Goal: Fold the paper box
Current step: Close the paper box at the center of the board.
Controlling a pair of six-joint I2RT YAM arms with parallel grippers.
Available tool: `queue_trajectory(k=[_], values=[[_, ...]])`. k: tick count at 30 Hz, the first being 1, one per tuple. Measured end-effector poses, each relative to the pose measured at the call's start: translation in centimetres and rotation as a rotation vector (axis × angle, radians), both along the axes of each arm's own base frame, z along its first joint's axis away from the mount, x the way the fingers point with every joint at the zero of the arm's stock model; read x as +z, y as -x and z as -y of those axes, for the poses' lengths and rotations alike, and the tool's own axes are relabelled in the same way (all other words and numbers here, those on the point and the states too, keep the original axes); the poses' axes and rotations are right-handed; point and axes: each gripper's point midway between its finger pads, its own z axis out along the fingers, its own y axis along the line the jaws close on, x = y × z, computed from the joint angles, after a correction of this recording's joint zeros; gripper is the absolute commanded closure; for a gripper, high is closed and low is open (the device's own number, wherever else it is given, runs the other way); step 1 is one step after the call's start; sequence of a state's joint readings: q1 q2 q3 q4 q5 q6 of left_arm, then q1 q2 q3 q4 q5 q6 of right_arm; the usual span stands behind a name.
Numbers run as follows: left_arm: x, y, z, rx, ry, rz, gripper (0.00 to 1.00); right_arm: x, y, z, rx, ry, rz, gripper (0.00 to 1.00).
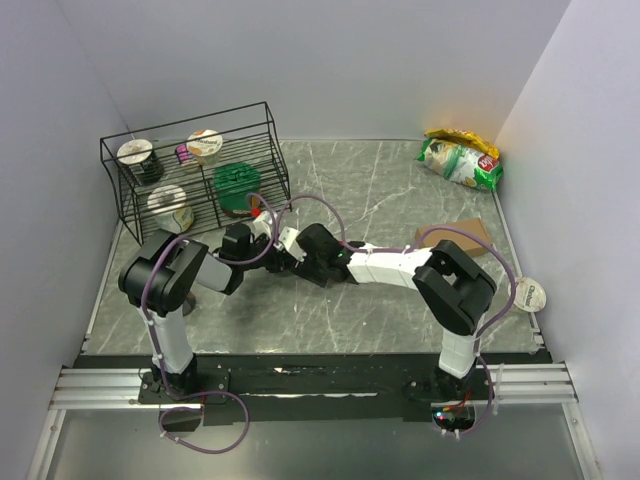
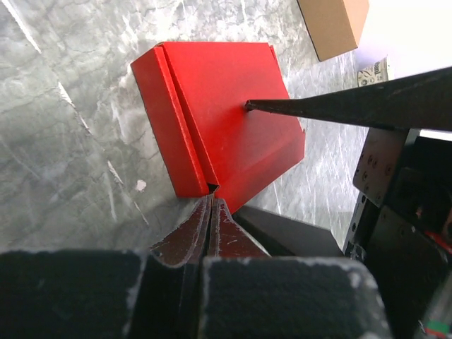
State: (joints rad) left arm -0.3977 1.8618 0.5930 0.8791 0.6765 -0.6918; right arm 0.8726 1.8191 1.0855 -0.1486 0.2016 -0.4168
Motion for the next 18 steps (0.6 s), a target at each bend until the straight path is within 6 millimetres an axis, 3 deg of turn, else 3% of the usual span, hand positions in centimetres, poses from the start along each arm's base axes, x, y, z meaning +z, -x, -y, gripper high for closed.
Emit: queue_trajectory(k=[9,10,11,13,14,15,16,18], values=[[0.3,-0.7,-0.2,0.011,0.005,0.001,0.97,-0.1,-0.9,0.0,0.011,0.061,0.037,0.48],[0.4,-0.8,-0.2,0.013,0.007,0.004,0.92,0.0,-1.0,0.0,0.015,0.064,0.036,0.52],[0.5,-0.9,-0.2,0.014,0.008,0.007,0.8,0.0,-1.0,-0.1,0.017,0.068,0.036,0.58],[0.5,-1.0,-0.4,0.018,0.011,0.007,0.66,-0.1,-1.1,-0.2,0.022,0.077,0.031,0.62],[0.5,-1.0,-0.5,0.022,0.013,0.003,0.53,-0.1,-1.2,-0.3,0.024,0.081,0.03,0.64],[0.5,-1.1,-0.6,0.026,0.015,-0.001,0.48,-0.2,-1.3,-0.3,0.028,0.086,0.029,0.65],[0.5,-1.2,-0.8,0.031,0.017,-0.003,0.37,-0.3,-1.3,-0.4,0.033,0.089,0.026,0.66],[0.3,-1.4,-1.4,0.058,0.009,-0.014,0.29,-0.4,-1.2,-0.4,0.041,0.092,0.024,0.68]])
